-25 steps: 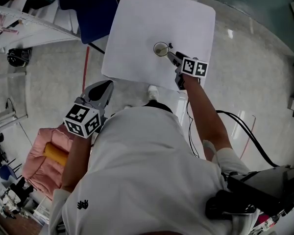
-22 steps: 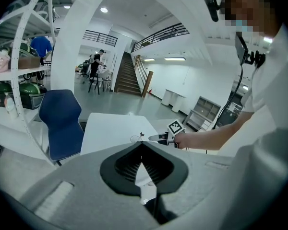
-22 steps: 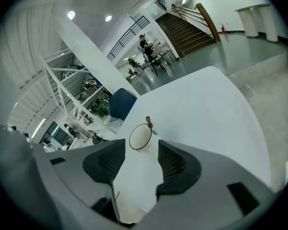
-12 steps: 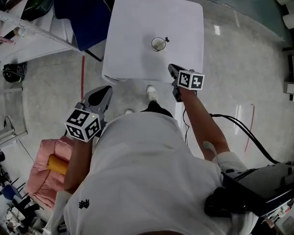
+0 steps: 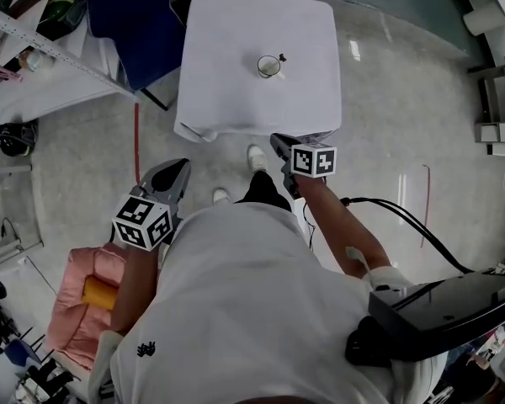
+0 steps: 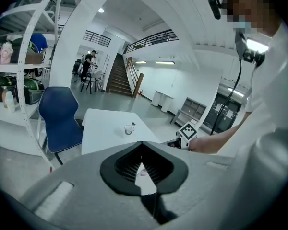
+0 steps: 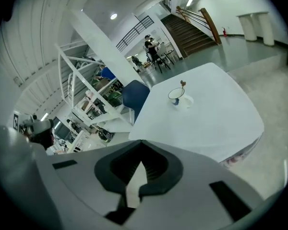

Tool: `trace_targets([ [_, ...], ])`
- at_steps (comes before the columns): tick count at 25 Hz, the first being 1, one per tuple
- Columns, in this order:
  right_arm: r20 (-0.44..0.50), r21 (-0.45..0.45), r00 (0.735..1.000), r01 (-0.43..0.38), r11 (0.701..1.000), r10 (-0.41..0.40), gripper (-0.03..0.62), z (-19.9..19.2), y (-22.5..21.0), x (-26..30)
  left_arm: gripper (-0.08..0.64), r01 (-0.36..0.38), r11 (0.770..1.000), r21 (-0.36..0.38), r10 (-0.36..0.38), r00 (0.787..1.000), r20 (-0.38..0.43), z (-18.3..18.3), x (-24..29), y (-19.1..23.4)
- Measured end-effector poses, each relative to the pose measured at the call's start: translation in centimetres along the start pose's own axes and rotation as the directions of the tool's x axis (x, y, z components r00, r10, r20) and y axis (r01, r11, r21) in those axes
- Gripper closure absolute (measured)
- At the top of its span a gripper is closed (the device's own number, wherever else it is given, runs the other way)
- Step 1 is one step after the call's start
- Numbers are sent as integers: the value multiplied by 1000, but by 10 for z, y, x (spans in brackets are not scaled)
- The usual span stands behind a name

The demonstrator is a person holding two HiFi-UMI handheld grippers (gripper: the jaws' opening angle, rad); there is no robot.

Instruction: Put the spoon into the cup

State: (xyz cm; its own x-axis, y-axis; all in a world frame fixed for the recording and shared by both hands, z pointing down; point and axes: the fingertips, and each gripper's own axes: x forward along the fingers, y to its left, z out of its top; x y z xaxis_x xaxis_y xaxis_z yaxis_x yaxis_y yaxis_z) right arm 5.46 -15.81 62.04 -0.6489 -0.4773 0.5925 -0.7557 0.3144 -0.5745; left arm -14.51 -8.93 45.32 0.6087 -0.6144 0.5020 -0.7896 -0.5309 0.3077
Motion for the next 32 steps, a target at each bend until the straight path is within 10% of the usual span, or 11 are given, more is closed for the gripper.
trace_targets([
  [32,-18,-205,999,-54,977,51,584,-91,127,-49,549,102,995,3,-102,995,-7,-77,-63,-12],
])
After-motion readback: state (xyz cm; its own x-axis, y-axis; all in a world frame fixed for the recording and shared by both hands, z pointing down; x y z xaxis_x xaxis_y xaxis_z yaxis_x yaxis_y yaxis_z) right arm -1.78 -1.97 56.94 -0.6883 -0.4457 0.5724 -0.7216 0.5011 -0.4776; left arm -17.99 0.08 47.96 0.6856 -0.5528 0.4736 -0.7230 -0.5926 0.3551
